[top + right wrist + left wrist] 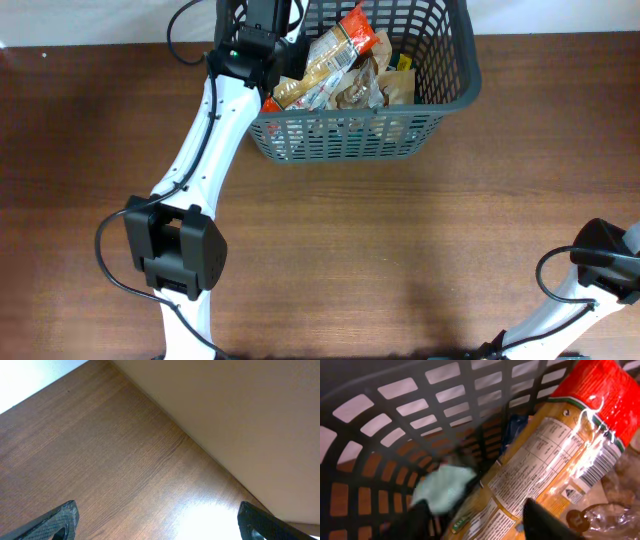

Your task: Pack container

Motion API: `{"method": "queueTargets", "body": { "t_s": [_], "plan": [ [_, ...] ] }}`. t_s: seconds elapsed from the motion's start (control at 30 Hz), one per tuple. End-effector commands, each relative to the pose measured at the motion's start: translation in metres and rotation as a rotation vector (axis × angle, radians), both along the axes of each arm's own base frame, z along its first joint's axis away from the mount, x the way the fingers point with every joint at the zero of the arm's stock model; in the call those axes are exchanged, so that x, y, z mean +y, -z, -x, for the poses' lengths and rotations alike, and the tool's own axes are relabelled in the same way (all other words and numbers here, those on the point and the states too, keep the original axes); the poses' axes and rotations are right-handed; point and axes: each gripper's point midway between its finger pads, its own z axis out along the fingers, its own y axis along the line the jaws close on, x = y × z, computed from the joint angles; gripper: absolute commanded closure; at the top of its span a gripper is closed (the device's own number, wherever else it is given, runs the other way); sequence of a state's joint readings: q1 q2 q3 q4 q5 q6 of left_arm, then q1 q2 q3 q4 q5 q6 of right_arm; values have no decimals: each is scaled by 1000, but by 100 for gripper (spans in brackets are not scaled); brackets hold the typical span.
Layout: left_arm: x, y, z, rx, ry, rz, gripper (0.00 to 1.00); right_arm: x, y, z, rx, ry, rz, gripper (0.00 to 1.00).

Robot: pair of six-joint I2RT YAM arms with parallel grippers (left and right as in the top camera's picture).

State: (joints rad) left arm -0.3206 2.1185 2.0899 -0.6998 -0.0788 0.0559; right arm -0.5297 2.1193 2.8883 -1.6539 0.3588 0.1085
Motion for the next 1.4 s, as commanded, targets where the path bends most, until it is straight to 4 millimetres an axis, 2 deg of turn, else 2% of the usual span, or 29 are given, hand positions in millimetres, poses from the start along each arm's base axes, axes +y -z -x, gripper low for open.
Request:
{"method": "queueTargets", "body": {
  "t_s": [0.0,0.07,0.17,0.3,0.43,0.6,0.87,1.03,1.37],
  "plan": [
    [-3,-17,2,-31,6,16,37,3,-18,9,-36,12,30,1],
    [0,-21,-1,-49,-9,7,29,3,-18,9,-37,12,30,1],
    [10,-38,-6,-98,-59,-20,28,3,-18,9,-36,12,30,1],
    [20,-89,-9,-207,-91,-46,27,3,-18,9,-36,12,30,1],
    [28,-143,6,-281,-98,-41,27,3,-18,9,-37,12,30,1],
    [51,-202,46,-330,-142,-56,27,3,-17,9,-36,11,29,1],
    [93,-245,119,-321,-205,-90,25,3,-18,9,-36,12,30,1],
    [108,-262,168,-306,-206,-93,17,3,-18,9,-37,12,30,1],
    [144,-262,278,-202,-249,-79,14,3,-18,9,-36,12,30,1]
  ]
}}
